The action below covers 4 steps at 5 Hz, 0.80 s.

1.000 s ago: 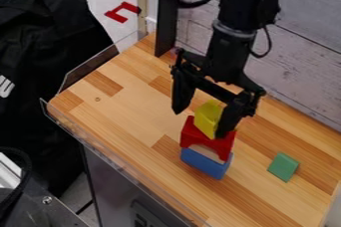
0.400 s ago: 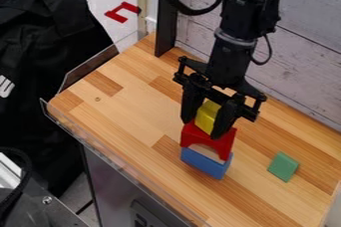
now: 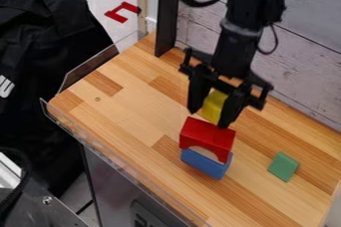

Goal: Put the yellow block to the left side of the table

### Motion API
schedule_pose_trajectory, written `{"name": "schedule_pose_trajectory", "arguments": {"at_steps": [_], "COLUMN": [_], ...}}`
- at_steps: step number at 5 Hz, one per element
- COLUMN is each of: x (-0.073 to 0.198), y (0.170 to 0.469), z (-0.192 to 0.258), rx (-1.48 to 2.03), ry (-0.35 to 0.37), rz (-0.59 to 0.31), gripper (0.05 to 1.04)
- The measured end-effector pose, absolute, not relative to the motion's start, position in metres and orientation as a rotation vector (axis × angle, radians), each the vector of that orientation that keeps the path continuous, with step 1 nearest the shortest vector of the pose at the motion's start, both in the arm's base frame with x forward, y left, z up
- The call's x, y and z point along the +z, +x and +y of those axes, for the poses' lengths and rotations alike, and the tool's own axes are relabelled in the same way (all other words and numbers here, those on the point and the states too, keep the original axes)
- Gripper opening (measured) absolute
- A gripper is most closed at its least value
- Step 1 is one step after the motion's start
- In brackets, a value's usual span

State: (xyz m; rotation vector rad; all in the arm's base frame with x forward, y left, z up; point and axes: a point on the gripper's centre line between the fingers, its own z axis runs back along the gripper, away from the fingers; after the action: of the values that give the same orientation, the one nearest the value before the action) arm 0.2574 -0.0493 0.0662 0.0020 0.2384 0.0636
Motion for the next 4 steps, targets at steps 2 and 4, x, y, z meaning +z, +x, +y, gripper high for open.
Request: {"name": "schedule_pose_trajectory", "arguments": {"at_steps": [2,4], "x": [0.108,0.065], "y": [0.296,0.319], "z": [-0.006,0.06], "rx": [0.337,0.495], "ry": [-0.051,-0.037], "rz": [0.053,0.065], "gripper": [0.569,0.569]}}
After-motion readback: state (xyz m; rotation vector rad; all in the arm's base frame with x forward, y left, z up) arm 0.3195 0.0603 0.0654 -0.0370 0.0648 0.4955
